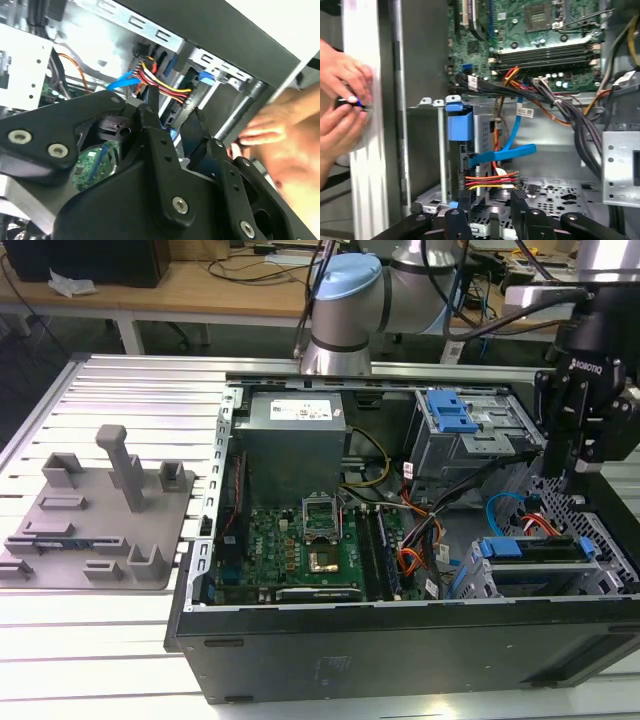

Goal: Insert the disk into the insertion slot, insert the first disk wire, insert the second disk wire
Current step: 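Insert the second disk wire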

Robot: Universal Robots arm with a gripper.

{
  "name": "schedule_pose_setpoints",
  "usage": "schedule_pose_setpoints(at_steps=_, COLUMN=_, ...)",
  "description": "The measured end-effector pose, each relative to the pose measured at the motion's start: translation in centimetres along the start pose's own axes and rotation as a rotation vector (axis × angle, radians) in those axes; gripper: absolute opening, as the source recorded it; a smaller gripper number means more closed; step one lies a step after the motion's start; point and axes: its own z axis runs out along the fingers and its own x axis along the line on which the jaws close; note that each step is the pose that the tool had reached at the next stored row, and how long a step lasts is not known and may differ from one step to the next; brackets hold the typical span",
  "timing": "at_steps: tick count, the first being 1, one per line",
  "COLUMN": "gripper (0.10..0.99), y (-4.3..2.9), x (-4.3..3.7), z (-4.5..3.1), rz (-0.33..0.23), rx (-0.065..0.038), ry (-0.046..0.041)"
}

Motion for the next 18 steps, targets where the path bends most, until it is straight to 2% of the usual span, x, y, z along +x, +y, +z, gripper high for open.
schedule_pose_setpoints(at_steps=2, gripper=0.447, y=0.28, x=-0.25, z=-0.12, rz=-0.002, rx=0.001, ry=0.0302)
schedule_pose_setpoints(at_steps=3, gripper=0.447, y=0.55, x=-0.32, z=-0.15, rz=-0.004, rx=0.002, ry=0.0423)
schedule_pose_setpoints(at_steps=4, gripper=0.447, y=0.71, x=-0.33, z=-0.15, rz=-0.005, rx=0.003, ry=0.0464)
schedule_pose_setpoints(at_steps=6, gripper=0.447, y=1.26, x=-0.31, z=-0.16, rz=-0.013, rx=0.007, ry=0.0507)
schedule_pose_setpoints(at_steps=13, gripper=0.447, y=2.52, x=-0.24, z=-0.13, rz=-0.033, rx=0.015, ry=0.0525)
schedule_pose_setpoints(at_steps=18, gripper=0.427, y=2.76, x=0.55, z=0.31, rz=-0.037, rx=0.018, ry=0.0538)
